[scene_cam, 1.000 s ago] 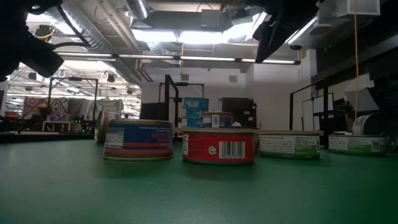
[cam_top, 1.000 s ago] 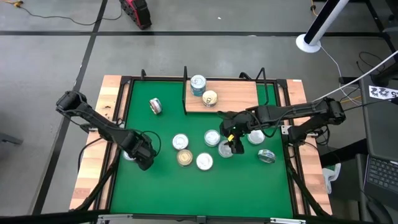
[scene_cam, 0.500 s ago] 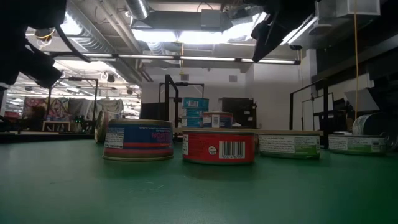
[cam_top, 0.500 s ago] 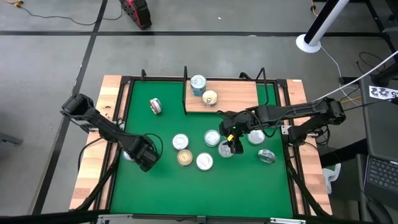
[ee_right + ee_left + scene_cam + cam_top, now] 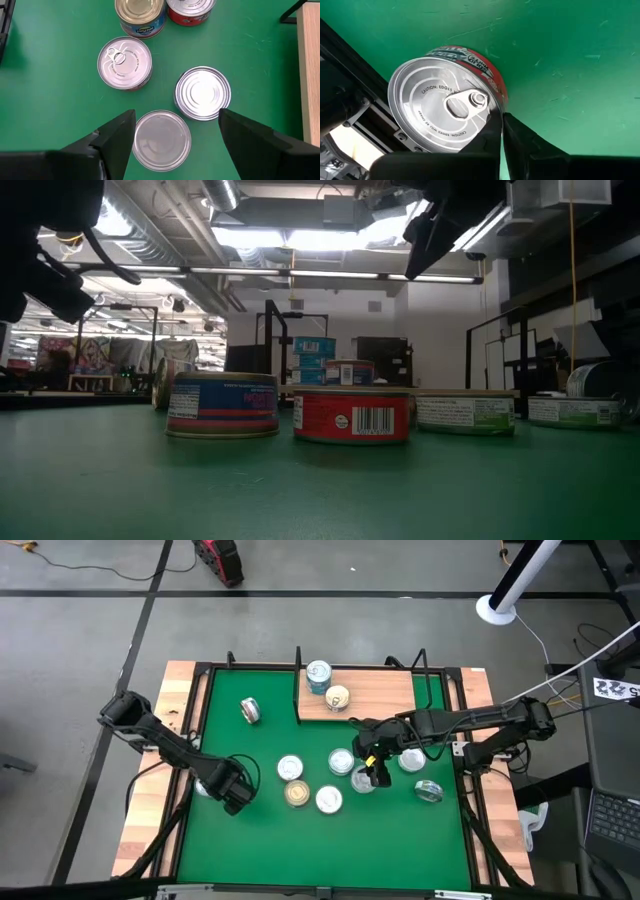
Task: Stack canned seafood by type on shelf
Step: Put the red tuna can on the shelf
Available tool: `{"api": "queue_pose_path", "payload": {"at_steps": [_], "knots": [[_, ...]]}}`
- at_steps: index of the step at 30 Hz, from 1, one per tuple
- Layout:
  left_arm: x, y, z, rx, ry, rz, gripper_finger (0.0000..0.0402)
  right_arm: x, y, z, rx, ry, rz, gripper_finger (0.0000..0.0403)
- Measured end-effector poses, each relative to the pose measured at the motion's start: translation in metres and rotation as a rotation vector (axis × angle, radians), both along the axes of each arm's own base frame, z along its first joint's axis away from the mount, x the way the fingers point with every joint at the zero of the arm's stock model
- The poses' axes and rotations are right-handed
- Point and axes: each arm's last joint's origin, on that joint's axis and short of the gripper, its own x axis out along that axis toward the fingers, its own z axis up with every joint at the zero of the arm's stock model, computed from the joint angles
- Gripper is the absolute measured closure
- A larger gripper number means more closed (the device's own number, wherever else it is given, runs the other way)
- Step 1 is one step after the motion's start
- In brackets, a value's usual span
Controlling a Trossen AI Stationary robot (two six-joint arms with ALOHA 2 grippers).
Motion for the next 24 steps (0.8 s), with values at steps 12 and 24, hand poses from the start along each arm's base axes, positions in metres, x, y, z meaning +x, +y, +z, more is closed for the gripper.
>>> {"api": "queue_pose_path", "payload": {"at_steps": [12, 24], "knots": [[0.029, -0.005, 0.014, -0.089, -0.181, -0.075, 0.0401, 0.003, 0.0, -0.021, 0.003, -0.042, 0.005, 0.0121], [0.067, 0.006, 0.02, -0.152, -0.505, -0.08, 0.0401, 0.012, 0.001, -0.056, -0.056, -0.282, 0.106, 0.0121]]}}
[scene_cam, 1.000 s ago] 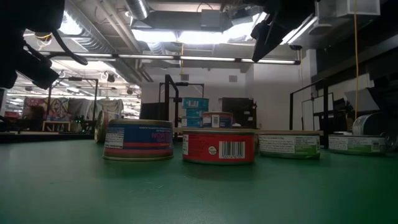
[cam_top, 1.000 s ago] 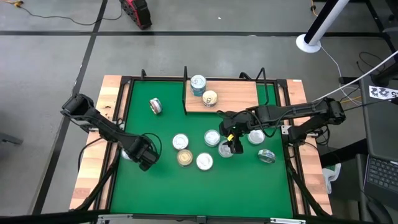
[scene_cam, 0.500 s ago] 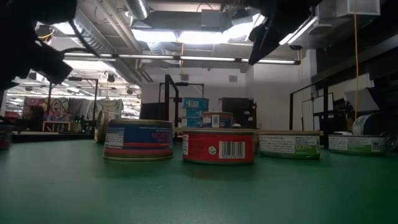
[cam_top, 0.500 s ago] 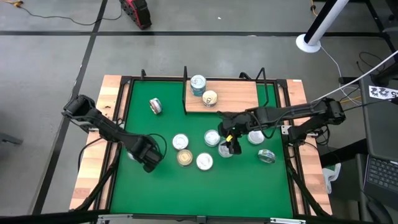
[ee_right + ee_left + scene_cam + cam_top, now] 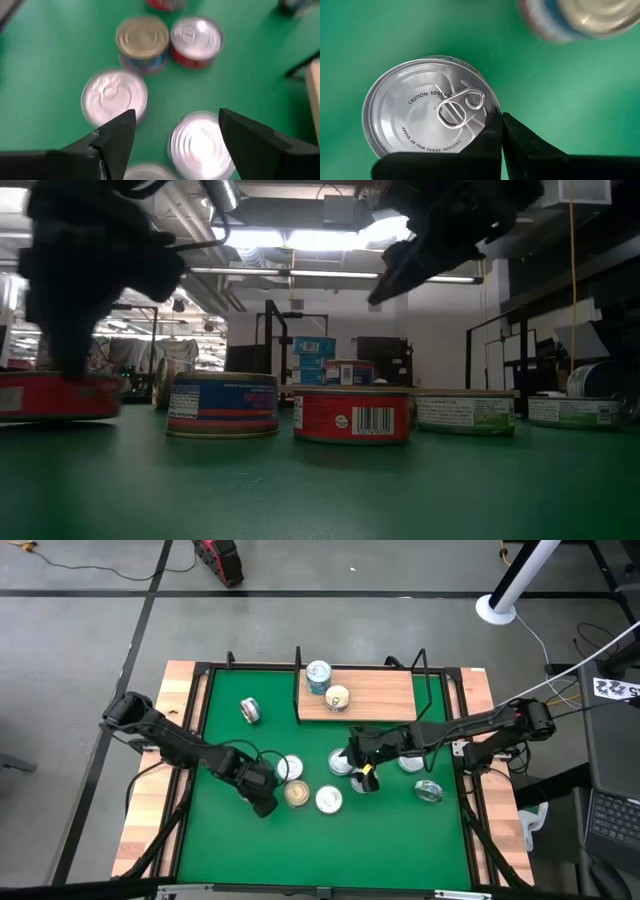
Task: Stack canned seafood by type on shelf
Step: Put the red tuna can on the shelf
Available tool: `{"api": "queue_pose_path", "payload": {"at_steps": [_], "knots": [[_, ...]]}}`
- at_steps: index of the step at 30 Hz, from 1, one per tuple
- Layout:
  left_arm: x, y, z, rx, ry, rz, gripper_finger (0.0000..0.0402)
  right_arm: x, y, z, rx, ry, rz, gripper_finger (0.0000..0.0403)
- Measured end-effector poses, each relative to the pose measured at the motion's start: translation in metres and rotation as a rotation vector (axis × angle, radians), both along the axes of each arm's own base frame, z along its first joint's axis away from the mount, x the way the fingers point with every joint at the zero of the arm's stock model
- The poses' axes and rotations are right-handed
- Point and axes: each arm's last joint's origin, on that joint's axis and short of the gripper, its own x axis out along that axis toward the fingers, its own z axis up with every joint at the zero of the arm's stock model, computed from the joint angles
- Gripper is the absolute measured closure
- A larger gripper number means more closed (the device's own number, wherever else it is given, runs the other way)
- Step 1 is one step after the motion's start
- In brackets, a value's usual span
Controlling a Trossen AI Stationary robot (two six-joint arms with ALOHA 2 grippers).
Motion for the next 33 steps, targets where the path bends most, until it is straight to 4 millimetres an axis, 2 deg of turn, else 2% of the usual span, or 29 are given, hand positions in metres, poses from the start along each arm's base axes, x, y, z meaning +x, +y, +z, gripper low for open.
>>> {"api": "queue_pose_path", "payload": {"at_steps": [6, 10, 17, 27, 33], "knots": [[0.013, 0.013, 0.003, -0.009, -0.093, 0.01, 0.0401, 0.004, 0.0, -0.003, -0.007, -0.125, 0.016, 0.0121], [0.023, 0.021, 0.006, -0.017, -0.176, 0.008, 0.0401, 0.004, 0.0, -0.005, -0.019, -0.136, 0.026, 0.0121], [0.035, 0.033, 0.011, -0.04, -0.283, -0.005, 0.0401, 0.014, 0.001, -0.021, -0.115, -0.131, 0.104, 0.0121], [0.047, 0.052, 0.018, -0.066, -0.399, -0.006, 0.0401, 0.036, 0.003, -0.04, -0.287, -0.243, 0.234, 0.0121], [0.054, 0.063, 0.022, -0.05, -0.48, 0.008, 0.0401, 0.041, 0.004, -0.049, -0.351, -0.258, 0.281, 0.0121]]}}
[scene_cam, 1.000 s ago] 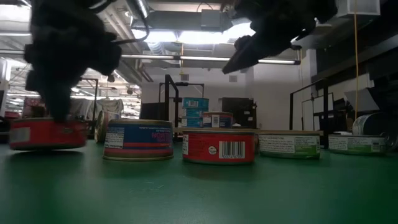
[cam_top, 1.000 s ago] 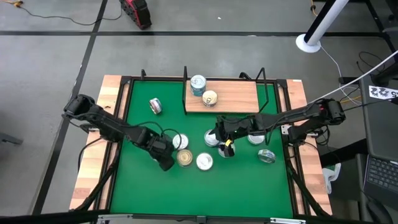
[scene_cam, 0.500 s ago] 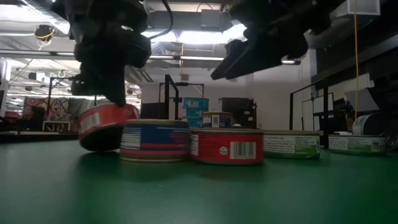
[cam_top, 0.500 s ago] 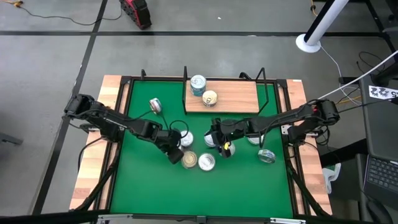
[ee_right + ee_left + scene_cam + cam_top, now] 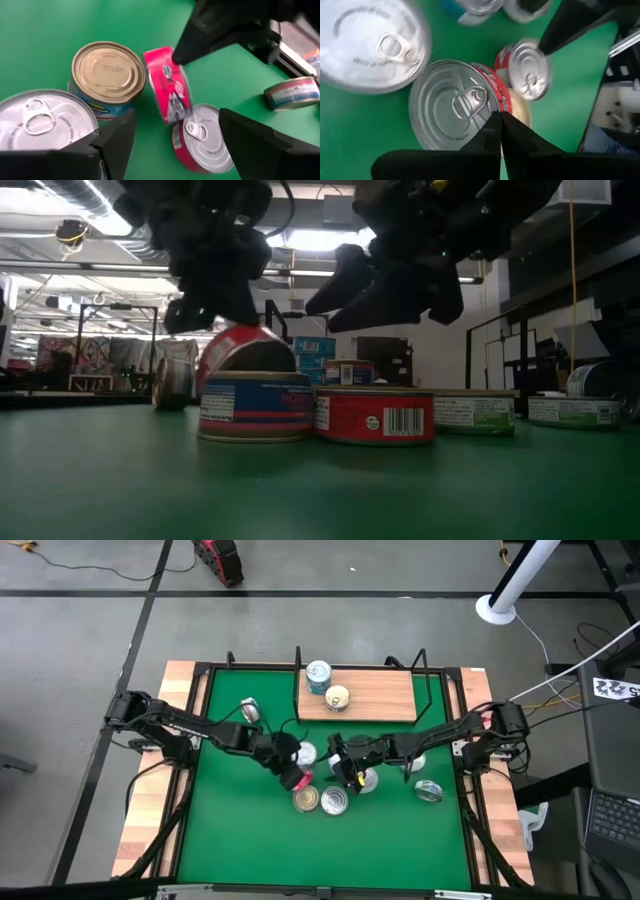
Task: Stack canned seafood by type on shelf
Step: Put the red tuna can on the shelf
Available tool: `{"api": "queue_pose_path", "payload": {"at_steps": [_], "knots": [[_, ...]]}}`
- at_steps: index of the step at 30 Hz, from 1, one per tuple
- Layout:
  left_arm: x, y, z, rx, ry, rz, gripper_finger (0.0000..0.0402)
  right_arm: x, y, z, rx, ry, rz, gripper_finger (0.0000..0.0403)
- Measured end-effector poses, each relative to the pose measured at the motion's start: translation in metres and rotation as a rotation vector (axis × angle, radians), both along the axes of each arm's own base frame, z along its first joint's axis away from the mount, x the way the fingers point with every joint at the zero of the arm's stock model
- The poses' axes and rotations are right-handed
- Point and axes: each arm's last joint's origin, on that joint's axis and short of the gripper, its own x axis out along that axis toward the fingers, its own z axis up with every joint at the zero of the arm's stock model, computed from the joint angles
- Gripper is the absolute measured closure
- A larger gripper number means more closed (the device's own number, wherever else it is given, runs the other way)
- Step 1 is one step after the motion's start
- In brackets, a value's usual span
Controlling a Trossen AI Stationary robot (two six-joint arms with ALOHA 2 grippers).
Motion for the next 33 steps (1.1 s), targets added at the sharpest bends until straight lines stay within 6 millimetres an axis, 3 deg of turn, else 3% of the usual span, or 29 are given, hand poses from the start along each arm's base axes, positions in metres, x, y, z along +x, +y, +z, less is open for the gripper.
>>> {"api": "queue_pose_path", "payload": {"at_steps": [8, 33], "knots": [[0.007, 0.009, 0.006, 0.003, -0.093, 0.023, 0.0401, 0.002, 0.0, -0.002, -0.065, -0.02, 0.039, 0.0121], [0.014, 0.006, 0.015, 0.108, -0.237, -0.089, 0.0401, 0.003, -0.001, 0.002, -0.085, -0.059, 0.046, 0.0121]]}}
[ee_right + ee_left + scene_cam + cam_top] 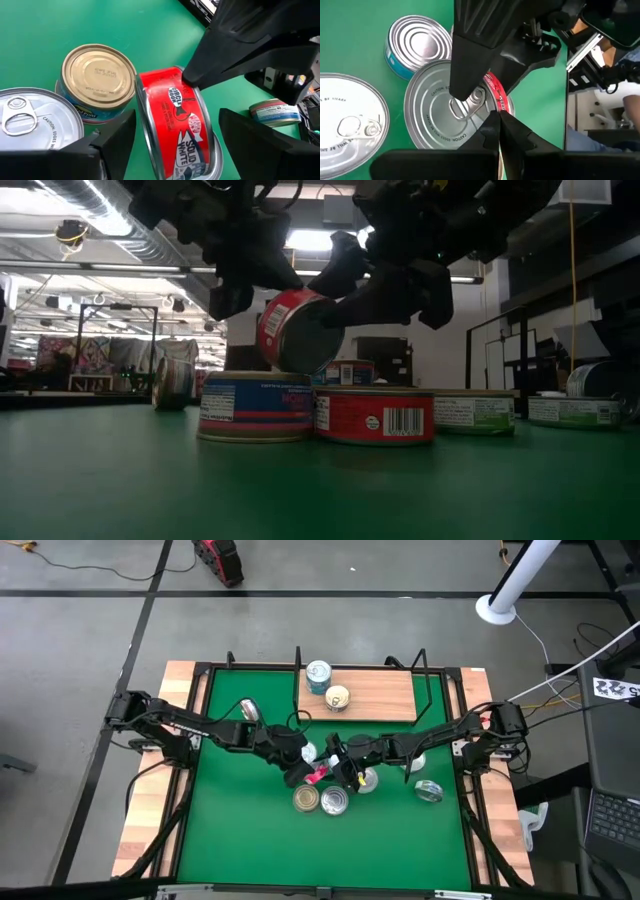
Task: Stack canned seafood by type on shelf
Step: Put the red tuna can on the shelf
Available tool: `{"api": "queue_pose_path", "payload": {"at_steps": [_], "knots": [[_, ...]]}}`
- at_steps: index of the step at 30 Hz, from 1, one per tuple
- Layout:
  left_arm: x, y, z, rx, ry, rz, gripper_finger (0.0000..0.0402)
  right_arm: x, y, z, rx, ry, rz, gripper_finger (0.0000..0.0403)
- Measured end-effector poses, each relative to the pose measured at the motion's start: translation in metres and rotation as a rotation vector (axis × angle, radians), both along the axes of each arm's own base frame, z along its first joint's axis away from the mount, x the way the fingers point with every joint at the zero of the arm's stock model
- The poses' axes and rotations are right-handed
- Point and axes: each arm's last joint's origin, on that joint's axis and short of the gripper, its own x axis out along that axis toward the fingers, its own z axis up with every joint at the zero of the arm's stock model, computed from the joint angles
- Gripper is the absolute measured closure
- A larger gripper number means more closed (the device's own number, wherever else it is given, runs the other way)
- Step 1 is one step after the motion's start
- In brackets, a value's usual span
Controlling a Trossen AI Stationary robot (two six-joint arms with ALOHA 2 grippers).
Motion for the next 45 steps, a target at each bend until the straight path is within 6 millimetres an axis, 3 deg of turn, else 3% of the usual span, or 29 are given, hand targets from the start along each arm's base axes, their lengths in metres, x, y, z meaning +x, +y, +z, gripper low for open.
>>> {"api": "queue_pose_path", "payload": {"at_steps": [7, 19, 25, 29, 33, 38, 45], "knots": [[0.0, 0.0, 0.0, 0.059, -0.012, -0.044, 0.0401, -0.001, 0.0, -0.002, -0.003, 0.029, 0.0, 0.0143], [0.0, 0.0, 0.0, 0.091, -0.019, -0.069, 0.0394, -0.002, 0.0, -0.002, -0.002, 0.031, 0.0, 0.0272], [0.0, 0.0, 0.001, 0.157, -0.036, -0.112, 0.0339, -0.003, -0.001, -0.003, -0.02, 0.047, -0.029, 0.0271], [0.0, 0.002, 0.001, 0.207, -0.041, -0.114, 0.0289, -0.01, -0.002, 0.0, -0.013, 0.113, -0.07, 0.0248], [0.0, 0.006, 0.001, 0.269, -0.05, -0.144, 0.0254, -0.022, -0.004, 0.009, 0.028, 0.178, -0.106, 0.025], [0.0, 0.013, 0.0, 0.303, -0.046, -0.148, 0.024, -0.04, -0.008, 0.026, -0.019, 0.223, -0.19, 0.0269], [0.0, 0.019, 0.0, 0.312, -0.039, -0.13, 0.024, -0.068, -0.019, 0.047, -0.208, 0.26, -0.417, 0.0251]]}}
